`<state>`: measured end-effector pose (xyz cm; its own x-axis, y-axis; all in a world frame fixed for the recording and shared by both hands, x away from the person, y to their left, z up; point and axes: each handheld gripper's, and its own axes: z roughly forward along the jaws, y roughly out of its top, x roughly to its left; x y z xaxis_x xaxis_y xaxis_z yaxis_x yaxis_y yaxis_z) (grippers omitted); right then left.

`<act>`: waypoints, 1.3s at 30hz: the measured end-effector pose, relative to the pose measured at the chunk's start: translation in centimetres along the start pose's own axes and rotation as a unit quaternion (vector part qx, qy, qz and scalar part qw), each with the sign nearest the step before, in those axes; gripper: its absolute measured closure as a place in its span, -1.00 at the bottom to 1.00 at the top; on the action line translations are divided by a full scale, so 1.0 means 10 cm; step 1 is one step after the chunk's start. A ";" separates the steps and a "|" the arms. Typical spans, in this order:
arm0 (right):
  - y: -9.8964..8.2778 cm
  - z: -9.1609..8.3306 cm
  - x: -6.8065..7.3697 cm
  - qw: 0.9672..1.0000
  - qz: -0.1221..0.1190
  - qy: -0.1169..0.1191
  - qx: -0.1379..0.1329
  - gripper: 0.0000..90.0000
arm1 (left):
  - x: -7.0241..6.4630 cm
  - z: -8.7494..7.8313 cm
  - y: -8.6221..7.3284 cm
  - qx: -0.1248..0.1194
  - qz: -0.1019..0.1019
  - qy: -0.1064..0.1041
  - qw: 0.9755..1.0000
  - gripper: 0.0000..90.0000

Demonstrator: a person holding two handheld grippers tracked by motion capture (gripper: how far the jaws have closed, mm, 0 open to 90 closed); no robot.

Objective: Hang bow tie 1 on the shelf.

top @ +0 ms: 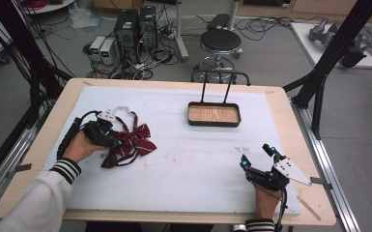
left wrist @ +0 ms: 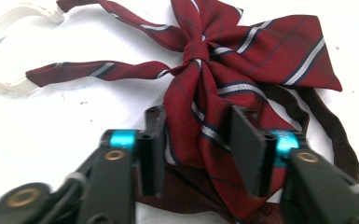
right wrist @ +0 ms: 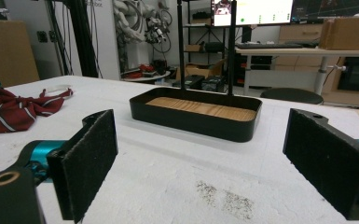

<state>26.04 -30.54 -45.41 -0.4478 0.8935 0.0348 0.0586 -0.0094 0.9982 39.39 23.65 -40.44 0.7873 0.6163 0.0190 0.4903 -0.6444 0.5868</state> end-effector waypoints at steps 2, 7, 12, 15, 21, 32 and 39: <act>0.00 0.00 0.00 1.000 0.000 0.000 0.000 -0.80 | 0.00 -0.01 0.00 -0.003 -0.002 0.000 1.000 0.43; 0.00 0.00 0.00 1.000 -0.001 0.000 0.000 -0.80 | -0.01 -0.04 0.01 -0.008 0.003 0.000 1.000 0.85; 0.00 0.00 0.00 1.000 -0.001 0.000 0.000 -0.80 | -0.04 -0.05 0.01 -0.010 0.014 0.008 1.000 0.91; 0.00 0.00 0.00 1.000 0.001 0.000 0.001 -0.80 | -0.06 -0.05 0.01 -0.015 0.014 0.008 1.000 0.92; 0.00 0.00 0.00 1.000 0.001 0.001 0.000 -0.80 | -0.07 -0.10 0.01 -0.036 0.020 0.007 0.999 0.92; 0.00 0.00 0.02 1.000 -0.001 0.001 0.000 -0.80 | -0.14 -0.28 0.01 -0.107 0.032 -0.009 0.994 0.92; 0.00 0.00 0.02 1.000 -0.008 0.000 0.002 -0.80 | -0.20 -0.36 0.03 -0.138 0.045 -0.012 0.989 0.92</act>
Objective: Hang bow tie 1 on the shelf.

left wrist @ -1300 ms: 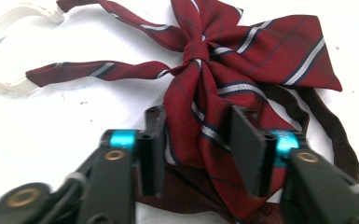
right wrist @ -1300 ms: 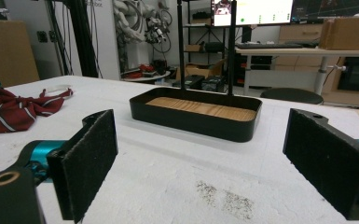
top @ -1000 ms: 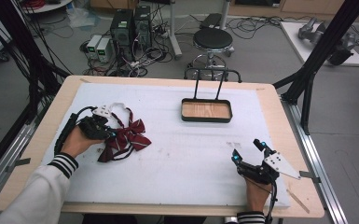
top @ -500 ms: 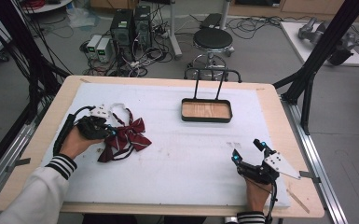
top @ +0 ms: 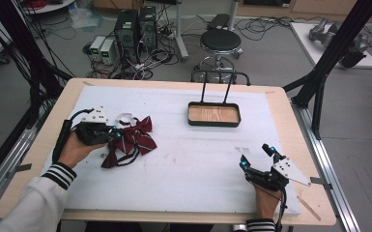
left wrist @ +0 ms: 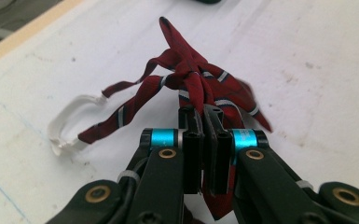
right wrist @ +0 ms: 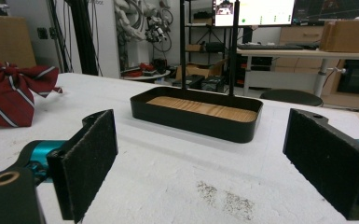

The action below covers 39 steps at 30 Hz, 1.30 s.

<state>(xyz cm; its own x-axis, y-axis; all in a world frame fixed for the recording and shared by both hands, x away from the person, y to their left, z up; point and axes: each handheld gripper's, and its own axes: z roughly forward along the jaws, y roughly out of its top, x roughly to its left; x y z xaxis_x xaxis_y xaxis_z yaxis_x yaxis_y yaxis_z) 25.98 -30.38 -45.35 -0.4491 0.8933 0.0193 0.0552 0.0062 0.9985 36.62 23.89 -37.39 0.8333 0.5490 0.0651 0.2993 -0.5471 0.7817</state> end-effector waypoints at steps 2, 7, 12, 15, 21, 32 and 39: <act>0.00 0.00 0.00 1.000 0.000 0.001 0.001 -0.80 | -0.01 -0.02 0.01 -0.012 0.003 -0.003 1.000 0.92; 0.03 0.02 0.02 1.000 -0.003 0.008 0.008 -0.80 | -0.03 -0.11 0.11 -0.051 0.003 -0.018 0.999 0.92; 0.15 0.02 0.07 1.000 -0.006 0.029 -0.002 -0.80 | -0.08 -0.14 0.20 -0.062 0.015 -0.027 0.998 0.92; 0.23 0.05 0.12 0.999 -0.013 0.045 0.000 -0.80 | -0.12 -0.17 0.29 -0.075 0.020 -0.033 0.996 0.92; 0.45 0.19 0.20 0.995 -0.041 0.093 0.012 -0.80 | -0.19 -0.18 0.40 -0.094 0.031 -0.047 0.994 0.92; 0.89 0.56 0.16 0.976 -0.007 0.216 0.032 -0.80 | -0.27 -0.21 0.49 -0.134 0.034 -0.078 0.987 0.92; 1.10 0.78 0.25 0.961 -0.001 0.272 0.054 -0.80 | -0.33 -0.15 0.59 -0.157 0.038 -0.096 0.982 0.92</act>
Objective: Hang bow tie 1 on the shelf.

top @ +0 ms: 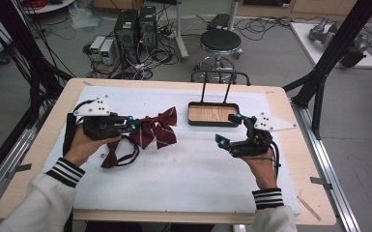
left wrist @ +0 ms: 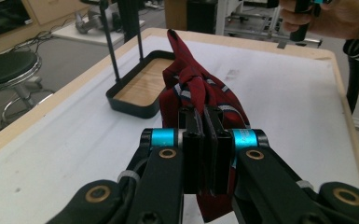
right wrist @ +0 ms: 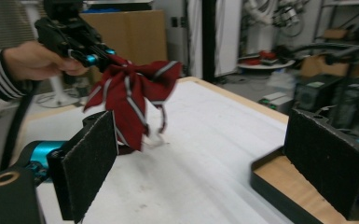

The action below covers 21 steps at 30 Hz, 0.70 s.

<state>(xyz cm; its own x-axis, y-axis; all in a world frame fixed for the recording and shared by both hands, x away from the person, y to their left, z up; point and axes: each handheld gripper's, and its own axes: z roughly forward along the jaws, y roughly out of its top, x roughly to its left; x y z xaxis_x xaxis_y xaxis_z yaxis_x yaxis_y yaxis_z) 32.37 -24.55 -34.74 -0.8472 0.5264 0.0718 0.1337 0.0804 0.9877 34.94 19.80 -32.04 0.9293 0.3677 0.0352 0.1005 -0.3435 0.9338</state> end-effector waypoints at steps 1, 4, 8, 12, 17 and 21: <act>0.03 0.04 0.00 1.000 0.002 0.006 0.004 -0.80 | 0.00 0.00 0.00 0.000 0.000 0.000 1.000 0.92; 0.11 0.16 0.00 0.999 0.000 0.029 0.015 -0.80 | -0.04 0.07 0.05 -0.008 0.004 -0.010 1.000 0.92; 0.19 0.30 -0.03 0.998 0.007 0.056 0.034 -0.80 | -0.08 0.13 0.11 -0.017 0.009 -0.020 1.000 0.92; 0.23 0.42 -0.03 0.996 0.006 0.075 0.052 -0.80 | -0.12 0.20 0.16 -0.021 0.014 -0.029 0.999 0.92; 0.25 0.54 -0.02 0.994 0.000 0.087 0.068 -0.80 | -0.14 0.26 0.20 -0.023 0.019 -0.036 0.999 0.92; 0.22 0.63 -0.01 0.992 0.011 0.101 0.079 -0.79 | -0.17 0.32 0.22 -0.026 0.019 -0.042 0.999 0.92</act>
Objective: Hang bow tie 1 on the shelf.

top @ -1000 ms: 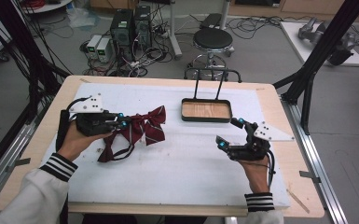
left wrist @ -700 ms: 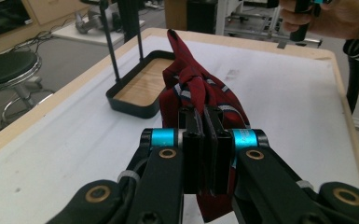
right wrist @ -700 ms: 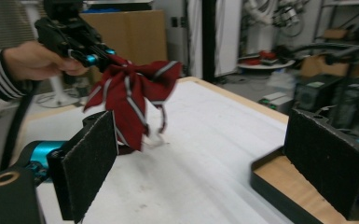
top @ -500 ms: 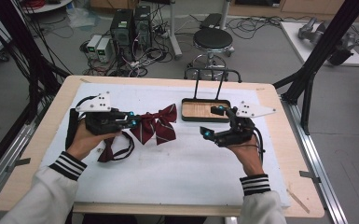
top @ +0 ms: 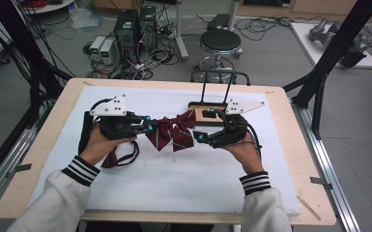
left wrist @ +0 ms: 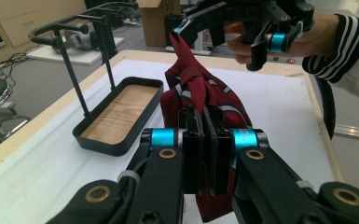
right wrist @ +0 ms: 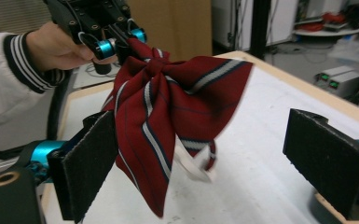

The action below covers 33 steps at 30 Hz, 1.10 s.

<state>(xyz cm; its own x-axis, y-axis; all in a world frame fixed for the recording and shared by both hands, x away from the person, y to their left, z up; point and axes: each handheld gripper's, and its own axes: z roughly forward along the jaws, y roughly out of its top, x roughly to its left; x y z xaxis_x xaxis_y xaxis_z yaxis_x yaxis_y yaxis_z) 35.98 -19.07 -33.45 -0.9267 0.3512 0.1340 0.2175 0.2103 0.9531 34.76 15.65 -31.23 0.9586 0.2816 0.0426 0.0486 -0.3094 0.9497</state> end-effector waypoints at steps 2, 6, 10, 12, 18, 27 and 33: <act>-0.02 0.06 0.00 1.000 0.008 0.018 0.008 -0.69 | -0.01 0.03 0.00 -0.003 -0.002 -0.003 1.000 0.92; -0.02 0.10 0.01 0.999 0.006 0.030 0.011 -0.60 | -0.02 0.08 0.01 -0.005 -0.001 -0.007 1.000 0.92; -0.02 0.15 0.00 0.999 0.023 0.042 0.008 -0.38 | -0.03 0.13 0.01 -0.005 -0.001 -0.008 1.000 0.92; 0.00 0.17 0.02 0.998 0.024 0.051 0.000 -0.25 | -0.03 0.15 0.01 -0.006 -0.002 -0.009 1.000 0.92; 0.00 0.20 0.04 0.998 0.015 0.054 0.006 0.10 | -0.03 0.17 0.01 -0.005 -0.001 -0.007 1.000 0.92; 0.01 0.23 0.07 0.997 -0.025 0.062 0.027 0.81 | -0.02 0.17 -0.02 -0.003 -0.008 -0.003 1.000 0.92; 0.02 0.23 0.09 0.998 -0.031 0.058 0.026 0.83 | -0.01 0.17 -0.04 -0.002 -0.019 0.000 1.000 0.88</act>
<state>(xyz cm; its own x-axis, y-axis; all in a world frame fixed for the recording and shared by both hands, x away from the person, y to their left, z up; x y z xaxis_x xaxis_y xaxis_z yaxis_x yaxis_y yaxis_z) 35.93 -16.65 -33.78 -0.9674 0.2294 0.1078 0.1708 0.2757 0.9459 35.12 14.23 -32.17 0.9559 0.2934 0.0075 0.0830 -0.2949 0.9519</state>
